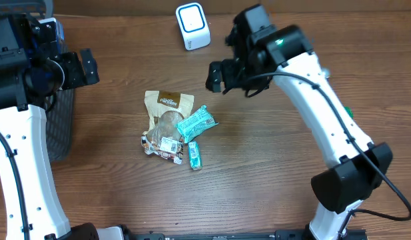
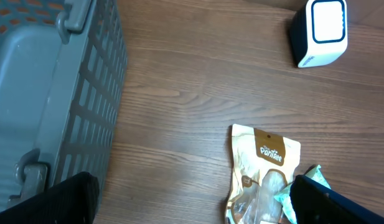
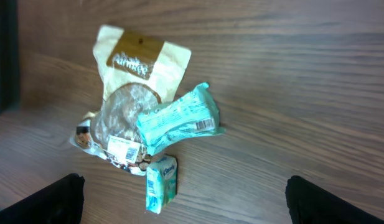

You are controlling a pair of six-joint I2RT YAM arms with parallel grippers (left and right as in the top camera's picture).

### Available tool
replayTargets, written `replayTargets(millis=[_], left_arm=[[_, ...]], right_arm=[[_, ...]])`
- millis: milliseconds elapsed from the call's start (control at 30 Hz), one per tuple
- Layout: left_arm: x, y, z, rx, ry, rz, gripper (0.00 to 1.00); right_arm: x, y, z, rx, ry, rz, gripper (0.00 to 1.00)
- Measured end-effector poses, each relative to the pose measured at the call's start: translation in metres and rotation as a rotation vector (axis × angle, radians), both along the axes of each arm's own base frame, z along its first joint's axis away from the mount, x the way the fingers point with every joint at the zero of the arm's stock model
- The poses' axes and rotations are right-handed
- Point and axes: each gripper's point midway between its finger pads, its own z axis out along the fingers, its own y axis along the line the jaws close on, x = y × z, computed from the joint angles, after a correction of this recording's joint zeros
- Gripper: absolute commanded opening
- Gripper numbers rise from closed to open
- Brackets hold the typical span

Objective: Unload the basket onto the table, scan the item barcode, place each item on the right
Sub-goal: 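Move the right gripper left over the mint-green wipes packet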

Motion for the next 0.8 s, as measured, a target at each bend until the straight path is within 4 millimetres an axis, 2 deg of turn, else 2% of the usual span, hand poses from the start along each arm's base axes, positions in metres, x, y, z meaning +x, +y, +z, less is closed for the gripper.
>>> replayTargets(millis=[333,533,800], left_arm=[[0.000,0.000,0.000,0.000,0.000,0.000,0.99],[0.000,0.000,0.000,0.000,0.000,0.000,0.99],[0.000,0.000,0.000,0.000,0.000,0.000,1.00]], right_arm=[[-0.014,0.018,-0.057,-0.028,0.053,0.054,1.00],[-0.007,0.023,-0.067,-0.009,0.034,0.032,1.00],[0.000,0.027,-0.066,0.012,0.009,0.012,1.00]])
